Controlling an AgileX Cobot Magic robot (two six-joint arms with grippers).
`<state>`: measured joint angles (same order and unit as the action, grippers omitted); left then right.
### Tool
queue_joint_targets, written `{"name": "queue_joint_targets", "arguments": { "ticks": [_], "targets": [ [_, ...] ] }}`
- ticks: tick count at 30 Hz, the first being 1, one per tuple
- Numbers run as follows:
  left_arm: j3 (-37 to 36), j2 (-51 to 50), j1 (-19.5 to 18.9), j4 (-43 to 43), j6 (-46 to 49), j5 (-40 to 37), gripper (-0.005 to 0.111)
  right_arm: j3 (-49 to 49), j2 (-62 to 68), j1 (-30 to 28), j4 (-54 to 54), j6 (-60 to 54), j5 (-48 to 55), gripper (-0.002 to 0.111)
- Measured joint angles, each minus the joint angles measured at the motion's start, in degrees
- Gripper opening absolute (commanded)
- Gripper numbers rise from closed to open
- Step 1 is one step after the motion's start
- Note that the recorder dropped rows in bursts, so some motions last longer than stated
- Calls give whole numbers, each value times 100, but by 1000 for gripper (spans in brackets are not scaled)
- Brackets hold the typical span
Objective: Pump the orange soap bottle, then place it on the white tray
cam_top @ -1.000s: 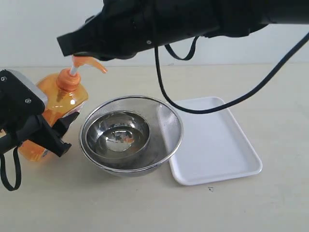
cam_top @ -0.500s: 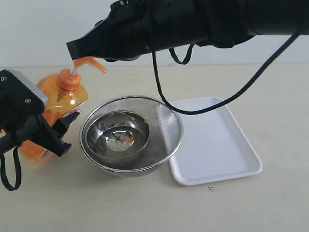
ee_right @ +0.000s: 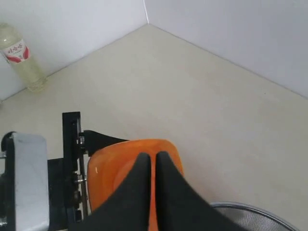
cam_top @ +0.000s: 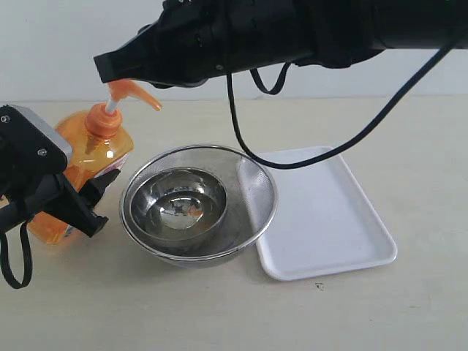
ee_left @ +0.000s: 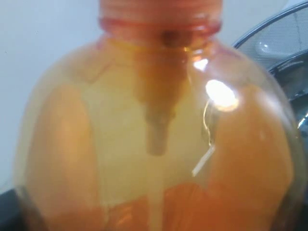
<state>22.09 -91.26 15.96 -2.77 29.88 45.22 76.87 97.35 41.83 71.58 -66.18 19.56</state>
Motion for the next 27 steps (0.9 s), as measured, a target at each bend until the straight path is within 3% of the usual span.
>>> {"name": "queue_joint_targets", "arguments": {
  "ticks": [27],
  "targets": [
    [0,0,-23,146,-10,11,5,177,340,204,217,-36,-78,0]
  ]
}}
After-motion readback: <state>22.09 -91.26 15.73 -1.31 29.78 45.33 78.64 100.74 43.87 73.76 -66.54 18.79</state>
